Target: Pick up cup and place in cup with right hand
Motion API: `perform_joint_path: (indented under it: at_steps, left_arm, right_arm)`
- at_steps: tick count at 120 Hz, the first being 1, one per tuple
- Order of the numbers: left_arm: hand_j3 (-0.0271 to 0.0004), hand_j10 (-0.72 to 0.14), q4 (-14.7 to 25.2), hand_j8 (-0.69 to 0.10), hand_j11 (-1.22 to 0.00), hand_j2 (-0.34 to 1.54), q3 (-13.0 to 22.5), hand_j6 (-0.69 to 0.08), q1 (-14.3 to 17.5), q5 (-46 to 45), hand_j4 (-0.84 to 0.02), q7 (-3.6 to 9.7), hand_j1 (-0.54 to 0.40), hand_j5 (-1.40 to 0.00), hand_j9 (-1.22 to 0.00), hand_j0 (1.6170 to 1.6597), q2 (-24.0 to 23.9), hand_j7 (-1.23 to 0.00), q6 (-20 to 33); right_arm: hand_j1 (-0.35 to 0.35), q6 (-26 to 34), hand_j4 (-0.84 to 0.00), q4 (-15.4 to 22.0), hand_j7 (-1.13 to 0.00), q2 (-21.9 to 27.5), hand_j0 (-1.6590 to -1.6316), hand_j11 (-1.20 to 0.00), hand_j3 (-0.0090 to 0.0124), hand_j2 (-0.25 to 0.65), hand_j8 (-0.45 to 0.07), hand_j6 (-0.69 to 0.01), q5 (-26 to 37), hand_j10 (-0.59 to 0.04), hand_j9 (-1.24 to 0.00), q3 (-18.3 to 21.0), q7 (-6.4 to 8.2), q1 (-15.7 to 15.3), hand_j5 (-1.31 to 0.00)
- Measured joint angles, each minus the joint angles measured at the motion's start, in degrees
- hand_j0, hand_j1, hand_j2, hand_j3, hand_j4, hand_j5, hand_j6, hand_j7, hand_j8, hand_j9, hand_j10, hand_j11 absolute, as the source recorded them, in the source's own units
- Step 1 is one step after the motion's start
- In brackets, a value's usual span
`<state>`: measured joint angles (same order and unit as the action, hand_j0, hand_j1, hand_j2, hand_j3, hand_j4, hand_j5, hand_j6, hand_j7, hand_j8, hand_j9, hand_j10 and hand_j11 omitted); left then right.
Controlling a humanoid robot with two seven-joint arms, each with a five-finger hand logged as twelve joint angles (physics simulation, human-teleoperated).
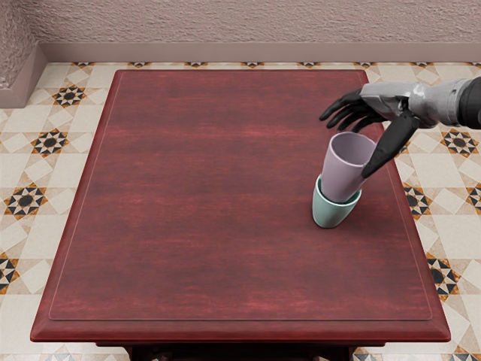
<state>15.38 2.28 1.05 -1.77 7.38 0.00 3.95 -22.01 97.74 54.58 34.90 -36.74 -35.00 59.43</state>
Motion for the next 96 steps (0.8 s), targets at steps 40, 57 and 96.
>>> perform_joint_path:
  at_steps: [40,57,96]
  left_arm:
    - [0.0000,0.000,0.0,0.000,0.00,0.00,0.0,0.000,0.0,0.0,0.000,0.00,0.349,0.00,0.00,1.6581,0.0,0.00,0.0]
    - [-0.0001,0.000,0.0,0.000,0.00,0.00,0.0,0.000,0.0,0.0,0.000,0.00,0.349,0.00,0.00,1.6581,0.0,0.00,0.0]
    - [0.0000,0.000,0.1,0.000,0.00,0.00,0.1,0.000,-0.7,-0.1,0.000,0.00,0.349,0.00,0.00,1.6581,0.0,0.00,0.0]
  right_arm:
    - [-0.141,0.2,-0.183,0.0,-0.23,-0.1,-1.6580,-0.23,0.0000,-0.021,-0.176,-0.186,0.0,-0.177,-0.24,0.1,0.00,-0.5,-0.24]
    - [-0.223,2.1,-0.113,-0.7,-0.14,-1.3,-1.6580,-0.14,0.0000,-0.013,-0.109,-0.115,-1.6,-0.109,-0.14,-1.2,0.00,-0.5,-0.14]
    - [-0.299,2.1,-0.045,-3.3,-0.06,-3.8,-1.6580,-0.06,0.0000,-0.006,-0.044,-0.046,-15.9,-0.044,-0.06,-4.6,0.00,-0.6,-0.06]
